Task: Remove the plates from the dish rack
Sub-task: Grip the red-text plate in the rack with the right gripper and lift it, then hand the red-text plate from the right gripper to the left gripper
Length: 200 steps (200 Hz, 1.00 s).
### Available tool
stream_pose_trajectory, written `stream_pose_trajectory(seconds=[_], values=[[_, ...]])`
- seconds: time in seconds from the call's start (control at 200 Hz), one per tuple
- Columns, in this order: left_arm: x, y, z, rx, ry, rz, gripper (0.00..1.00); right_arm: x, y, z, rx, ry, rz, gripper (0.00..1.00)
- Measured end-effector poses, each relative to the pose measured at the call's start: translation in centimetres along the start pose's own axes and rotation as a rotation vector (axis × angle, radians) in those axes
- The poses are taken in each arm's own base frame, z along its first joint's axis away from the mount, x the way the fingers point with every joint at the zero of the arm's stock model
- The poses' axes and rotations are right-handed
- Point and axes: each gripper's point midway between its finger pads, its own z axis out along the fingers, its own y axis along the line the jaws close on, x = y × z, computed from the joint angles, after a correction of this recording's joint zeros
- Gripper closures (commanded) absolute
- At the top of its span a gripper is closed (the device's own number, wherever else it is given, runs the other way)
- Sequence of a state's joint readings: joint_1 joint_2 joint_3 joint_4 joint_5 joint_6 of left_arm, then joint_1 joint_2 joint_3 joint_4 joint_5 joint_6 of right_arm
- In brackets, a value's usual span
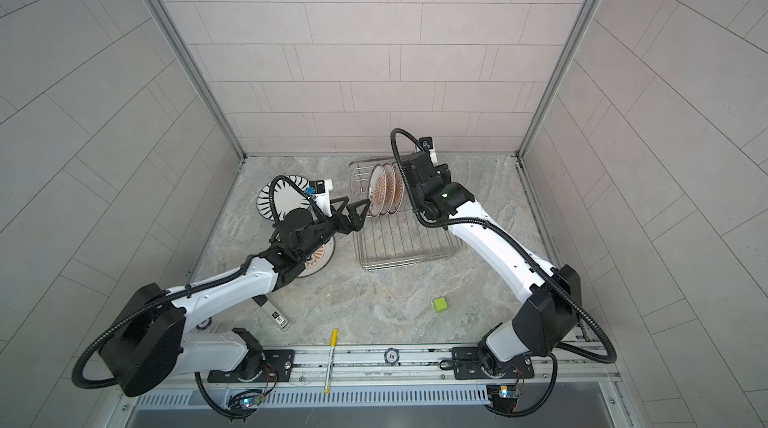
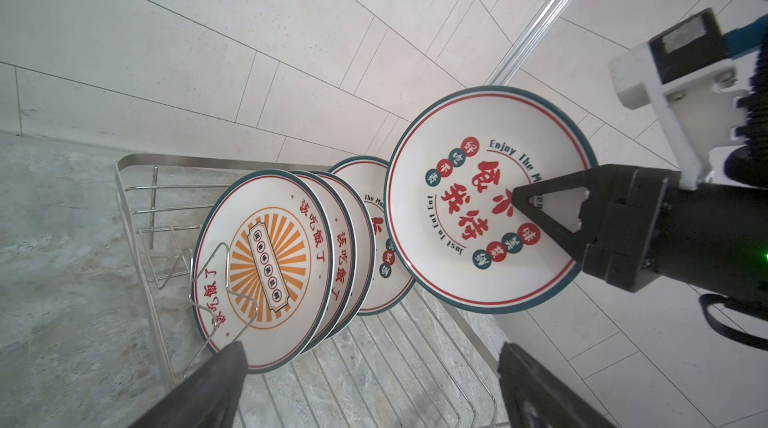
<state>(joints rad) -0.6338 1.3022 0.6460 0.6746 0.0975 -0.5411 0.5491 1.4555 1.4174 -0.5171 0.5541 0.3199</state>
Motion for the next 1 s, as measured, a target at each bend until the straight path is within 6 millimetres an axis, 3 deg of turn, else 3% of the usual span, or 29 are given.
stream_pose_trajectory(seconds=[0.405,0.756,1.001], values=[[-1.0,0.5,-2.0,0.077,-0.022,-0.042,0.0,-0.5,-0.8,-5.9,-0.329,-0.105,0.145,1.0],[-0.9,-1.8,-3.5,0.243,-0.034,-0.074,0.02,1.0,3.0,-7.5,-0.702,-0.085,0.24,1.0],[-1.6,-3.5,-4.3,0.343,-0.057,-0.092,0.09,0.1,4.7,-10.8,-0.923,-0.138,0.282,1.0]])
